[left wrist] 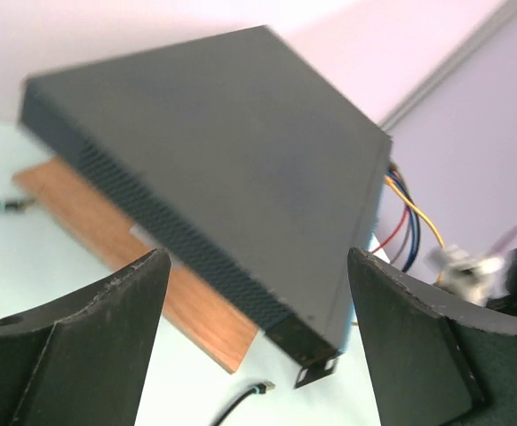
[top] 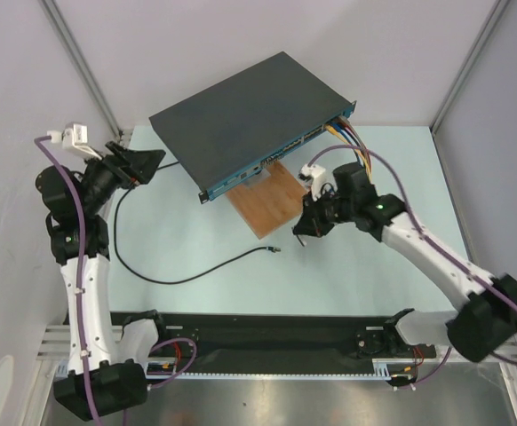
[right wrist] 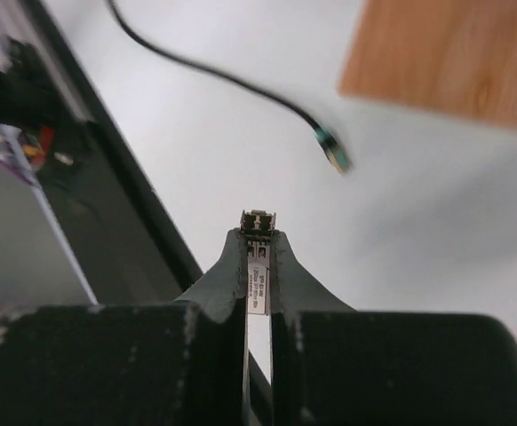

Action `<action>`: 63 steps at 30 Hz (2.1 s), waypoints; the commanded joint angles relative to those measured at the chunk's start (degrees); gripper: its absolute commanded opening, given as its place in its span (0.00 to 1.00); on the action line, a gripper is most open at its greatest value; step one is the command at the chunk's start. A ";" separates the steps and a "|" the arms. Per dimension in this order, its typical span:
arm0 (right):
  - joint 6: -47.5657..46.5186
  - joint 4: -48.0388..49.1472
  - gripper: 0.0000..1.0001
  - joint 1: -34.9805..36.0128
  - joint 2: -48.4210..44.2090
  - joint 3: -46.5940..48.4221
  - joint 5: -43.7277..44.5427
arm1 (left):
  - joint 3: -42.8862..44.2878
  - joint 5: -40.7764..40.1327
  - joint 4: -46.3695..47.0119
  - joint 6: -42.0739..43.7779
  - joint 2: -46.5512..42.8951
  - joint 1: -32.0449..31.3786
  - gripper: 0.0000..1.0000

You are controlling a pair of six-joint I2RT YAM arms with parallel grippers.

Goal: Insert the plug into the switch port

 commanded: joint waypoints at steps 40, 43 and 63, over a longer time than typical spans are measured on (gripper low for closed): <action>44.34 37.64 0.00 -4.87 -8.49 12.12 5.77 | 36.69 -40.87 -16.70 36.76 30.47 -65.68 0.63; 44.52 36.85 0.00 -4.52 -8.75 11.59 4.80 | 36.78 -42.11 -16.44 38.34 30.56 -65.68 0.53; 31.11 28.33 0.52 -10.84 -12.26 12.64 -8.29 | 27.03 -36.66 -15.46 53.37 21.26 -65.68 0.00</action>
